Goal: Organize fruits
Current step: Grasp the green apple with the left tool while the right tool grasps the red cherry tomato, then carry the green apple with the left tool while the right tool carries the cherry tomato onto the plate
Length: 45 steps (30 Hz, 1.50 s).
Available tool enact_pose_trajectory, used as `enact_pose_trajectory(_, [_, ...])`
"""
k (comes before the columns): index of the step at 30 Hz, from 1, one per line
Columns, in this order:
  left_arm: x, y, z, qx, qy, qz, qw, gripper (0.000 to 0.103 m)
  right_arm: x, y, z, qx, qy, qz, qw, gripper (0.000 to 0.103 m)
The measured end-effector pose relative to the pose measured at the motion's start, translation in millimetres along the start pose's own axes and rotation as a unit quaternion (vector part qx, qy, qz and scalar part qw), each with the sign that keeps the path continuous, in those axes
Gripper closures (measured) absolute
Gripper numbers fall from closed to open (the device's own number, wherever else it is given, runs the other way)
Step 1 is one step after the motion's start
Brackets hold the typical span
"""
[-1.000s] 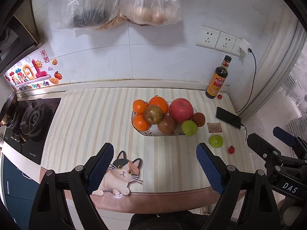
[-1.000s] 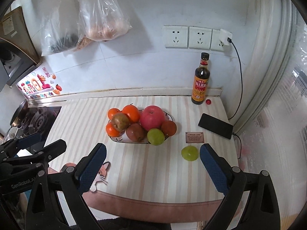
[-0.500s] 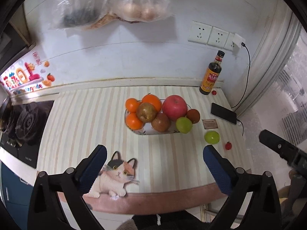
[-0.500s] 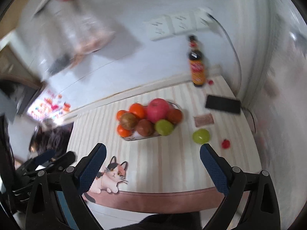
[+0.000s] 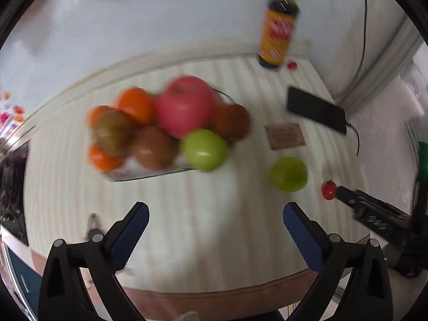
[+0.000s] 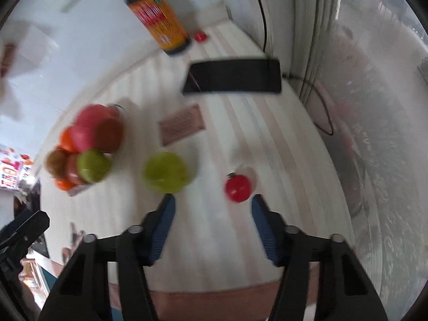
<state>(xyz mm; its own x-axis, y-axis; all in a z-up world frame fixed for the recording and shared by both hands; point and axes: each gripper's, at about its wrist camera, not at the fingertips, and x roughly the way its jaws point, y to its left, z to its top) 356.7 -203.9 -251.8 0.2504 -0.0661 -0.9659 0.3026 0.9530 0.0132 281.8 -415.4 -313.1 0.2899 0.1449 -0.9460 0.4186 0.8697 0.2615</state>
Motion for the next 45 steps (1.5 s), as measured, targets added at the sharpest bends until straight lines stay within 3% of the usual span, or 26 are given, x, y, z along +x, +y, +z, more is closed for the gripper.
enact_pose_trajectory(7, [51.4, -40.2, 23.6, 0.001, 0.054, -0.034, 0.998, 0.0, 51.9, -21.1, 9.8, -0.019, 0.029, 0.005, 0.999, 0.067])
enact_pose_trajectory(11, [73.6, -53.5, 33.1, -0.003, 0.081, -0.057, 0.9951, 0.0, 50.6, -34.8, 6.7, -0.016, 0.019, 0.014, 1.0, 0.07])
enact_pose_trajectory(19, [116.5, -87.2, 41.1, 0.026, 0.126, -0.055, 0.9901, 0.001, 24.3, -55.0, 0.3, -0.01, 0.008, 0.013, 1.0, 0.07])
enact_pose_trajectory(20, [119.5, -89.8, 41.5, 0.029, 0.127, -0.055, 0.99, 0.006, 21.6, -55.5, -0.5, -0.013, 0.007, 0.012, 1.0, 0.07])
enact_pose_trajectory(21, [122.4, -92.5, 41.7, 0.031, 0.128, -0.055, 0.9898, 0.02, 20.3, -55.4, 0.0, -0.015, 0.006, 0.012, 1.0, 0.07])
enact_pose_trajectory(23, [128.4, -97.2, 41.8, 0.035, 0.133, -0.049, 0.9892, 0.038, 19.4, -55.0, 0.2, -0.019, 0.006, 0.009, 1.0, 0.07])
enact_pose_trajectory(24, [129.2, -98.2, 42.4, 0.038, 0.129, -0.044, 0.99, 0.043, 18.3, -56.0, -1.0, -0.019, 0.005, 0.009, 1.0, 0.07])
enact_pose_trajectory(35, [109.5, -87.0, 37.6, 0.021, 0.091, -0.068, 0.9934, 0.044, 10.4, -52.2, 2.5, -0.021, 0.002, 0.017, 1.0, 0.07])
enact_pose_trajectory(40, [68.0, -65.6, 37.5, 0.005, 0.067, -0.101, 0.9927, 0.044, -3.2, -39.6, 9.5, -0.029, -0.009, 0.032, 0.999, 0.07])
enact_pose_trajectory(45, [10.0, -16.0, 43.3, -0.016, 0.024, -0.114, 0.993, 0.044, -18.9, -14.2, 20.0, -0.044, -0.02, 0.062, 0.997, 0.07])
